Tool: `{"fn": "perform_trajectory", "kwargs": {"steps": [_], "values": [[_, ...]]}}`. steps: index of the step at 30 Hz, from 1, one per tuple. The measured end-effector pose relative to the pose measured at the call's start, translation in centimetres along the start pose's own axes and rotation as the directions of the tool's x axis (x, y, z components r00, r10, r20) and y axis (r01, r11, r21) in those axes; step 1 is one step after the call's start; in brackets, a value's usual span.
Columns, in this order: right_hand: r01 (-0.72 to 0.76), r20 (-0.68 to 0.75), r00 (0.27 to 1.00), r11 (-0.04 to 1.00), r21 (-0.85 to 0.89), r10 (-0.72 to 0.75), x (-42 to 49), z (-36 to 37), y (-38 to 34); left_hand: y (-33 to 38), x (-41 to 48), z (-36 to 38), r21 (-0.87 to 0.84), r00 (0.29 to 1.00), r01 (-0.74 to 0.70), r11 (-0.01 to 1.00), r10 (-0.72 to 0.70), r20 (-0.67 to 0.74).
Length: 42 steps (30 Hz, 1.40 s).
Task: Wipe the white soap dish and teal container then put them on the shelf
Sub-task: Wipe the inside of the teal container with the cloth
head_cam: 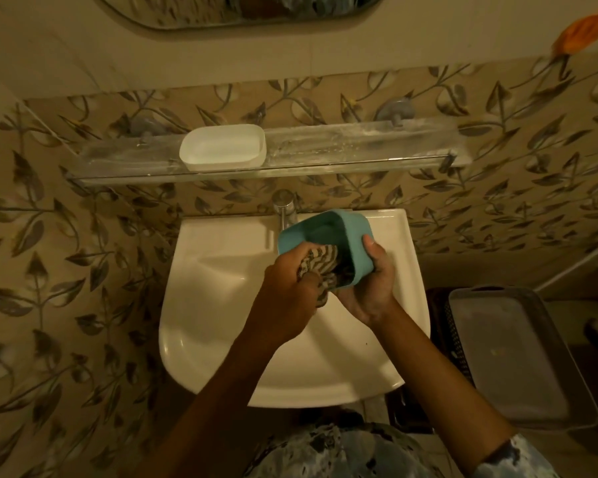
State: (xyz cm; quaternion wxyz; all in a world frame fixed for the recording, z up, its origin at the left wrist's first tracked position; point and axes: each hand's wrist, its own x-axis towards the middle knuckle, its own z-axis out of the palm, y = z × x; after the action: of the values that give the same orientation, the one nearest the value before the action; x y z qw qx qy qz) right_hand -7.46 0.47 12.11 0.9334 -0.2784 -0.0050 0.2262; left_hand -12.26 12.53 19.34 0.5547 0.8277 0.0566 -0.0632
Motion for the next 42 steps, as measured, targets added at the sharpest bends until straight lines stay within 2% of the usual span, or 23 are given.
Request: {"fn": "perform_trajectory", "kwargs": {"steps": [3,5,7,9,11,14,16,19,22,26,28,31,33,34,35,38,40,42], "values": [[0.025,-0.036,0.999,0.999,-0.044,-0.027,0.1,0.2,0.5,0.7,0.6,0.0,-0.292,0.991,0.111,0.950,-0.083,0.107],[0.042,-0.052,0.998,0.998,-0.056,-0.045,0.3,0.2,0.4,0.7,0.7,-0.4,-0.255,0.987,0.045,0.966,-0.003,0.161],[0.042,-0.058,0.997,0.997,-0.072,-0.046,0.3,0.1,0.0,0.1,0.6,-0.8,-0.007,0.968,-0.166,0.986,0.165,0.187],[0.044,-0.032,0.998,0.997,-0.068,-0.046,0.3,-0.1,-0.4,-1.3,0.5,-1.1,0.339,0.928,-0.358,0.870,0.292,0.232],[0.047,-0.001,0.999,0.997,-0.055,-0.047,0.1,-0.2,-0.6,-2.5,0.6,-1.6,0.586,0.927,-0.373,0.719,0.311,0.208],[0.058,-0.012,0.998,0.996,-0.070,-0.059,0.1,0.1,-0.5,-3.0,0.5,-2.0,0.666,0.919,-0.380,0.642,0.341,0.196],[0.080,-0.016,0.996,0.993,-0.087,-0.082,0.1,0.3,-0.4,-2.9,0.1,-1.1,0.618,0.911,-0.388,0.684,0.386,0.145],[0.097,-0.022,0.995,0.986,-0.138,-0.101,0.0,0.3,-0.1,-1.7,-0.8,-0.2,0.429,0.963,-0.248,0.869,0.269,0.011],[0.091,-0.035,0.994,0.969,-0.231,-0.102,-0.2,0.3,0.6,0.2,-1.5,0.4,0.198,0.981,-0.192,0.961,0.184,0.059],[0.127,-0.048,0.989,0.964,-0.233,-0.142,-0.5,0.1,1.2,1.5,-1.6,-0.2,-0.085,0.996,-0.041,0.996,0.048,0.077],[0.134,-0.043,0.988,0.953,-0.273,-0.151,-0.6,0.4,1.0,1.2,-1.7,-0.8,-0.081,0.988,-0.103,0.991,0.111,0.104],[0.135,-0.024,0.989,0.954,-0.269,-0.147,-0.7,0.8,1.0,-1.1,-2.3,-0.9,0.219,0.931,-0.359,0.907,0.332,0.151],[0.131,-0.027,0.990,0.963,-0.237,-0.141,-0.9,0.6,1.4,-2.9,-2.6,-1.2,0.498,0.933,-0.359,0.789,0.323,0.161],[0.128,-0.028,0.990,0.964,-0.231,-0.138,-1.0,0.6,1.6,-3.5,-2.6,-1.5,0.589,0.943,-0.325,0.740,0.300,0.144],[0.120,-0.024,0.991,0.963,-0.241,-0.130,-1.1,0.6,1.9,-3.8,-2.6,-1.9,0.615,0.955,-0.286,0.735,0.274,0.116],[0.101,-0.020,0.994,0.955,-0.280,-0.111,-1.2,0.7,2.9,-3.8,-2.6,-2.3,0.443,0.981,-0.196,0.875,0.183,0.072],[0.099,-0.025,0.993,0.939,-0.328,-0.113,-1.2,0.6,3.5,-2.7,-3.3,-2.1,0.222,0.989,-0.133,0.966,0.114,0.099],[0.101,-0.019,0.993,0.933,-0.345,-0.115,-1.4,0.1,4.0,-1.9,-4.0,-1.8,-0.011,0.994,-0.001,1.000,0.002,0.112]]}}
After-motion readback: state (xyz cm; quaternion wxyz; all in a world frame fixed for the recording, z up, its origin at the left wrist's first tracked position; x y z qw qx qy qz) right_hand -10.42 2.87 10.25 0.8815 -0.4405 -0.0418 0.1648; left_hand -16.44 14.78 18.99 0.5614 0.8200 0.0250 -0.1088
